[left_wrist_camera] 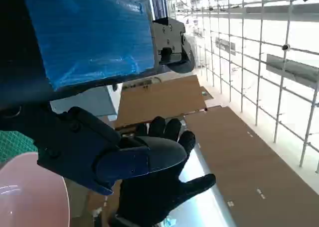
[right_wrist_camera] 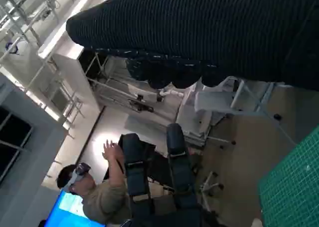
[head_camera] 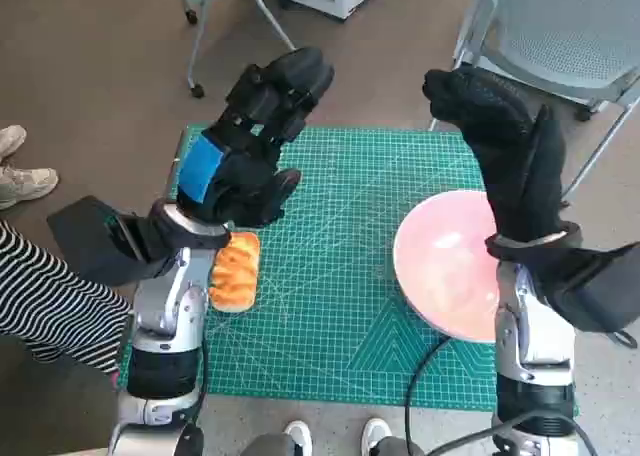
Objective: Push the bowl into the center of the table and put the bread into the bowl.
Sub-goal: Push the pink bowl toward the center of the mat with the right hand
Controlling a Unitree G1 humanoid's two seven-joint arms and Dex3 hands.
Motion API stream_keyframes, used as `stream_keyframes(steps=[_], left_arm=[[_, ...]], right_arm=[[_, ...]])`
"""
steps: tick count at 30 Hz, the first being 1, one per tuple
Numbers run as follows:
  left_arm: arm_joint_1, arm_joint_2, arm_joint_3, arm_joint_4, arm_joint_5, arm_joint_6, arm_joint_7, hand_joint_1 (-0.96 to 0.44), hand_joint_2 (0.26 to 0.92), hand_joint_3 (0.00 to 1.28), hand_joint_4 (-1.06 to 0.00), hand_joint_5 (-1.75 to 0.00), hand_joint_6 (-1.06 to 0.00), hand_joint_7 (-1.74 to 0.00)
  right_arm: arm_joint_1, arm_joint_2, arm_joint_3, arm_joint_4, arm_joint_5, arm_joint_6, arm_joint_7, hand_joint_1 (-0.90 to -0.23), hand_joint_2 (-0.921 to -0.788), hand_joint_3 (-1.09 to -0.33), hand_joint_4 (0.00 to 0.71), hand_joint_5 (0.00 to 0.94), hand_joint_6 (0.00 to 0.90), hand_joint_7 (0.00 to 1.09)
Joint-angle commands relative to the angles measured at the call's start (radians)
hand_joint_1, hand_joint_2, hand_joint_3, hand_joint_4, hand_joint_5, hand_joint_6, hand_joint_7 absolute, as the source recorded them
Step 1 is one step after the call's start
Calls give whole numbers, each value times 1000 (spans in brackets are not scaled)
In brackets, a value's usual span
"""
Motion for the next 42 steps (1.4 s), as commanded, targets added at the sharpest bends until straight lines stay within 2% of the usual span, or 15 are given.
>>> stream_keyframes(steps=[1, 42], left_arm=[[8, 1, 3, -13, -14, -1, -5, -542, 737, 624, 1, -209, 1, -625], [7, -9, 6, -14, -14, 9, 6, -541, 735, 601, 1, -243, 1, -641]], right_arm=[[8, -5, 4, -3, -7, 21, -7, -680, -921, -703, 173, 2, 9, 643], [13, -7, 1, -3, -2, 19, 1, -679, -921, -703, 179, 3, 10, 660]])
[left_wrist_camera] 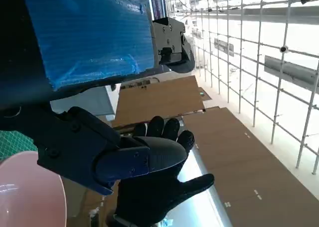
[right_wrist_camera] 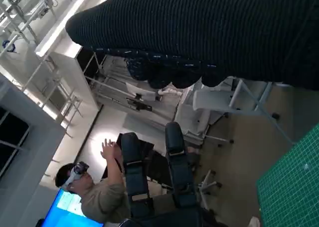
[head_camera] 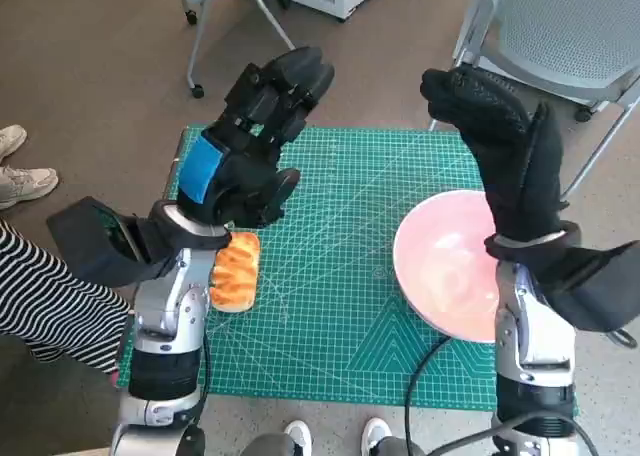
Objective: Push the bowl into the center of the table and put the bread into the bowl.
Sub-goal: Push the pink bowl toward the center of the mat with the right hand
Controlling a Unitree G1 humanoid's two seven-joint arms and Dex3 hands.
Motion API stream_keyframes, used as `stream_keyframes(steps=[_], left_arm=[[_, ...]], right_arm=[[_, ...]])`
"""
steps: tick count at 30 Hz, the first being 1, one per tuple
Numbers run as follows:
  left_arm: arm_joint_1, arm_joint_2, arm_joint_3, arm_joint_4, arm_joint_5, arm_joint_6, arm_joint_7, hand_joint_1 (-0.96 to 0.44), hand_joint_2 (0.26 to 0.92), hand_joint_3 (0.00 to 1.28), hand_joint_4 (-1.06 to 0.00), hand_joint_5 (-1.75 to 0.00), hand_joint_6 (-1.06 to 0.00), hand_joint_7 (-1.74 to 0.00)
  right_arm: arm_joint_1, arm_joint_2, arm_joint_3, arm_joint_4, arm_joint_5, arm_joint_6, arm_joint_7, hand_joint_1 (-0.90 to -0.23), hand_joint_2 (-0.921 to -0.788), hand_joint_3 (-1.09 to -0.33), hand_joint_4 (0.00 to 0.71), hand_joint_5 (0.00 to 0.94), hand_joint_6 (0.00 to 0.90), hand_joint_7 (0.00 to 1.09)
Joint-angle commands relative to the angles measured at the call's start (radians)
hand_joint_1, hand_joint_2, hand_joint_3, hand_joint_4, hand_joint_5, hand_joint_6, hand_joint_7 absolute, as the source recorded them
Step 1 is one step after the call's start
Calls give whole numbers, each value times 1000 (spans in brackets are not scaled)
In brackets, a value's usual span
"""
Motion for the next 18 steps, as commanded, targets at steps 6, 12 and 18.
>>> stream_keyframes(steps=[6, 12, 18], left_arm=[[10, 2, 0, -21, -9, 10, 7, -547, 736, 600, 1, -242, 1, -642], [13, 4, -1, -26, -5, 9, 7, -547, 736, 598, 1, -242, 1, -642], [13, 4, -2, -25, -6, 11, 7, -547, 737, 596, 1, -243, 1, -643]], right_arm=[[12, -6, 1, 7, 2, 14, 3, -680, -921, -703, 178, 2, 9, 660], [15, -4, 3, 3, 1, 13, 1, -681, -921, -704, 178, 2, 7, 661], [20, -2, 3, 0, 1, 12, 0, -681, -921, -702, 177, 1, 7, 662]])
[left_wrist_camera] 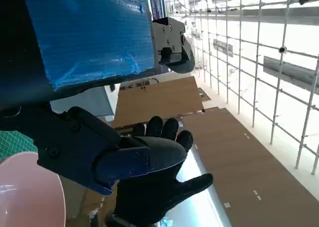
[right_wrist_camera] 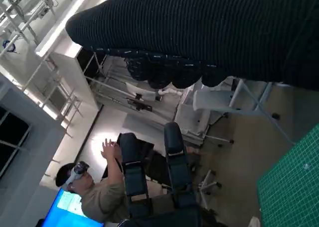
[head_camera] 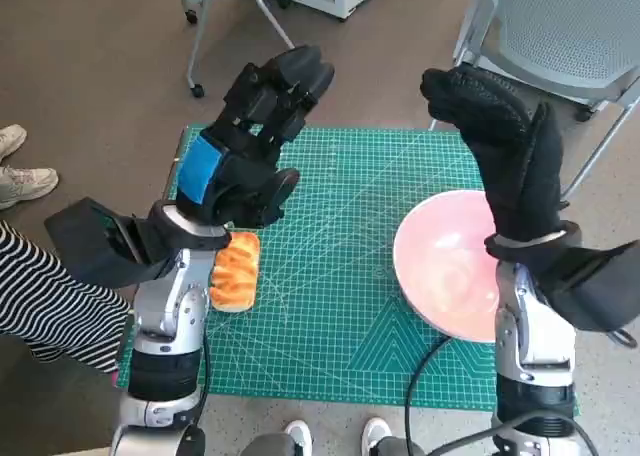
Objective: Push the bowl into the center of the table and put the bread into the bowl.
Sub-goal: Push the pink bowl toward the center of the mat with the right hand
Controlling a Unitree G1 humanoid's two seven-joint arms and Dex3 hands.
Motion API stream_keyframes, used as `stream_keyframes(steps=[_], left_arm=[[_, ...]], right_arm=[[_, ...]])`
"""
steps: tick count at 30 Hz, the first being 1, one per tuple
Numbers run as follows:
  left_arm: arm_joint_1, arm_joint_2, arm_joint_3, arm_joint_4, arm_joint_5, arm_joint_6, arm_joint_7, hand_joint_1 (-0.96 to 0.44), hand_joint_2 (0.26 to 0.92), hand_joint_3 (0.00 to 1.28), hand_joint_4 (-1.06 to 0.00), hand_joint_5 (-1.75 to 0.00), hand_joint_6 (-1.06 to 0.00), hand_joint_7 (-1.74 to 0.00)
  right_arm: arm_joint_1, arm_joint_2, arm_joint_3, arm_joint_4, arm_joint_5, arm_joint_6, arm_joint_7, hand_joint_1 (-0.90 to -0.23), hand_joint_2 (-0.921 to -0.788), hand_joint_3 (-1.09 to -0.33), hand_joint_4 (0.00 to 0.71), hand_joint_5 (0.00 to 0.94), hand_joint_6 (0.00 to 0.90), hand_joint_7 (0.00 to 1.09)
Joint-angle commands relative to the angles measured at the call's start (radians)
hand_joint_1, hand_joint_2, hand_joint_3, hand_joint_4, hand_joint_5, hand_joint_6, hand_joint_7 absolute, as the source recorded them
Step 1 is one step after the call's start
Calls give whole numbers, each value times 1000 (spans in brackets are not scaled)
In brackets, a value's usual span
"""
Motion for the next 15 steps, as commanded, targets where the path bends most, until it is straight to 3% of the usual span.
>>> stream_keyframes(steps=[1, 15], left_arm=[[7, 4, -1, -12, -6, 8, 2, -547, 737, 596, 1, -243, 1, -643], [6, -3, 0, -12, -13, 22, 7, -548, 733, 592, 1, -246, 1, -640]], right_arm=[[20, -1, 3, 1, 1, 12, -1, -681, -921, -702, 176, 1, 7, 662], [25, 4, 5, -2, 11, 15, 2, -685, -921, -701, 170, 1, 6, 663]])
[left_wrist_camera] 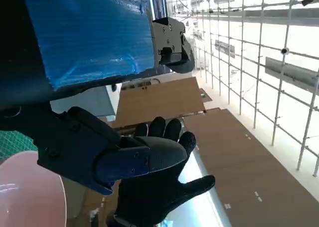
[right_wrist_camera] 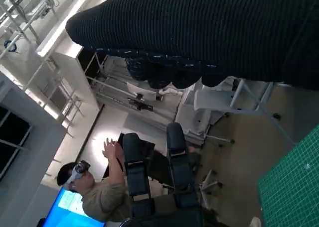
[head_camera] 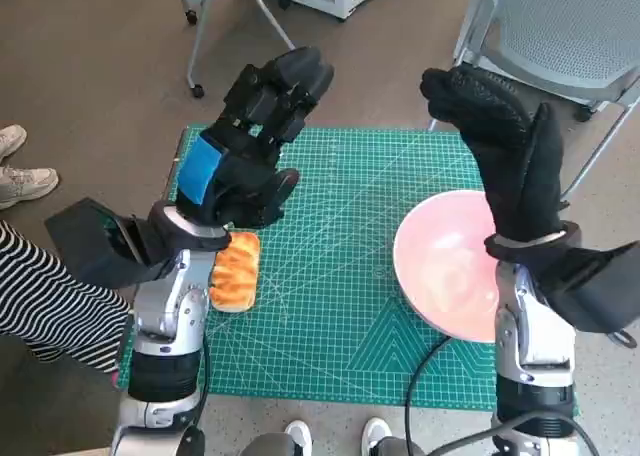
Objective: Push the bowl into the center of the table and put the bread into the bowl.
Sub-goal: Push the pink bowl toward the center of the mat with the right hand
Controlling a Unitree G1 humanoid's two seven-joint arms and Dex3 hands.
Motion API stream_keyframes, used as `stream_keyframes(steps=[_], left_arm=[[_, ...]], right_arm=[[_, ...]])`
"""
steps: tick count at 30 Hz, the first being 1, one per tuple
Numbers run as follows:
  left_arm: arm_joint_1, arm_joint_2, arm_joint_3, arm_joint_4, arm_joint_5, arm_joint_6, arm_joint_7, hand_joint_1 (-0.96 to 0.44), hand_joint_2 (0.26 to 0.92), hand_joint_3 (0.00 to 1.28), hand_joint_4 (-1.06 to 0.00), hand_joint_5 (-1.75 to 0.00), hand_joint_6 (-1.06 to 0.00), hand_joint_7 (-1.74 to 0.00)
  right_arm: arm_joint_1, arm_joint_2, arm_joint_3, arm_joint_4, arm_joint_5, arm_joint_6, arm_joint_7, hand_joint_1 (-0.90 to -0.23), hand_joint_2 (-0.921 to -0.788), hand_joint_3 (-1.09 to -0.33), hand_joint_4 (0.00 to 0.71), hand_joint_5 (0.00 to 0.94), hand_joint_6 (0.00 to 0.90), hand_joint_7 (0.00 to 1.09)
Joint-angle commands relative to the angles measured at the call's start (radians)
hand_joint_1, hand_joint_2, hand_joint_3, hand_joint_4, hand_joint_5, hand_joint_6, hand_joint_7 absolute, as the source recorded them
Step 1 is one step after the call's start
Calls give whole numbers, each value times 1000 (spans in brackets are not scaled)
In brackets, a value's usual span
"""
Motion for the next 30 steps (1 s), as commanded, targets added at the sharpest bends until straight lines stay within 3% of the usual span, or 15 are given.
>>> stream_keyframes(steps=[1, 16, 25, 30], left_arm=[[5, -1, 0, -12, -13, 9, 2, -548, 733, 592, 1, -246, 1, -640], [7, 3, 2, -14, -13, 10, -2, -548, 731, 591, 1, -247, 1, -642], [15, 6, 2, -27, -15, 16, -4, -546, 731, 592, 1, -248, 1, -643], [15, 6, 4, -19, -20, 15, -7, -557, 731, 590, 1, -244, 1, -639]], right_arm=[[24, 2, 5, 1, 5, 15, 1, -685, -921, -701, 169, 1, 5, 663], [35, -7, -12, 0, 19, 12, 8, -690, -921, -698, 174, 3, 9, 666], [87, -72, -120, -8, 105, -9, 52, -703, -921, -665, 189, 8, 36, 658], [134, -94, -184, -23, 112, -37, 30, -691, -921, -668, 181, 3, 32, 639]])
